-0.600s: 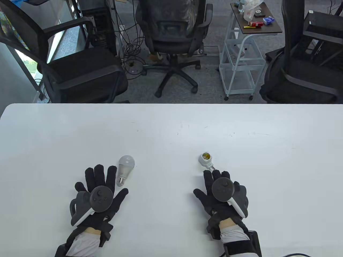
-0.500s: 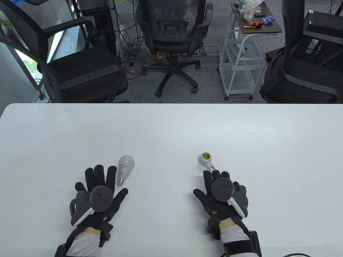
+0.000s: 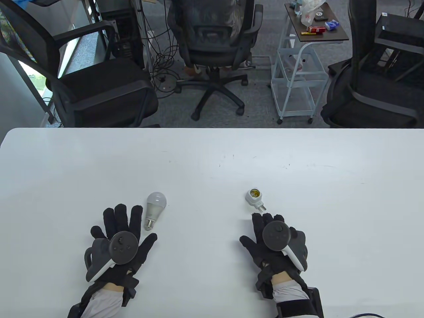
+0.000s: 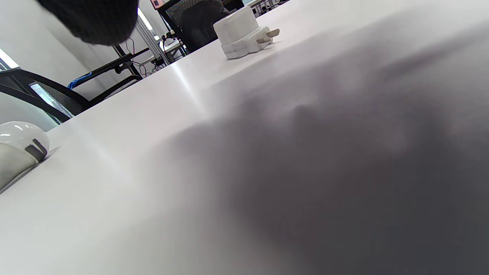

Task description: Screw light bulb into light bulb socket (Screw with left hand)

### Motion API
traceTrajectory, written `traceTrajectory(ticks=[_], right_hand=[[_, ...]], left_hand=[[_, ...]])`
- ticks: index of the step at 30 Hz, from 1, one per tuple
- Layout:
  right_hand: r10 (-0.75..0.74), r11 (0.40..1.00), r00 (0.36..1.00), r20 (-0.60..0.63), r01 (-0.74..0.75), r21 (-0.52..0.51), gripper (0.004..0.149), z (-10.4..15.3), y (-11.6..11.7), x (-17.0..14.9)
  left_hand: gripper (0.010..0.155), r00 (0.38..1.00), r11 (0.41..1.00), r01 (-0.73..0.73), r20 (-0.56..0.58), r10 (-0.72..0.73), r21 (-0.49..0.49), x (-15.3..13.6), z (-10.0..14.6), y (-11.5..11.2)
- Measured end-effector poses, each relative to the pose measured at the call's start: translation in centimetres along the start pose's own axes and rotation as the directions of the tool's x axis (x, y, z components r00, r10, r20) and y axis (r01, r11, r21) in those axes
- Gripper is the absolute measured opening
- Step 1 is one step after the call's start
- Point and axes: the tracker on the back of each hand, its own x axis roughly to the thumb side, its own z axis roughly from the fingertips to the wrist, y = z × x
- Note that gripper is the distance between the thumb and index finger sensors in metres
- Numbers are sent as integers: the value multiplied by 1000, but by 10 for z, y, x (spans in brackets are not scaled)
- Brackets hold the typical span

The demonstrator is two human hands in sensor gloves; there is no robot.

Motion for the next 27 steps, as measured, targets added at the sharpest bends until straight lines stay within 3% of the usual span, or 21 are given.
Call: traceTrajectory(ticks=[13, 16, 21, 27], right_hand=[[13, 998, 993, -121, -5, 67, 79, -14, 11, -7], [-18, 997, 983, -182, 31, 68, 80, -28, 11, -9], [-44, 999, 968, -249, 37, -30, 81, -63, -3, 0], [40, 997, 928, -371, -62, -48, 81, -109, -10, 14]], left_hand=[[85, 999, 1000, -6, 31, 7, -25, 9, 2, -1], [84, 999, 1000, -13, 43, 14, -26, 11, 2, 1], [84, 999, 999, -22, 46, 23, -26, 11, 2, 2], [84, 998, 999, -25, 48, 27, -43, 12, -1, 0]])
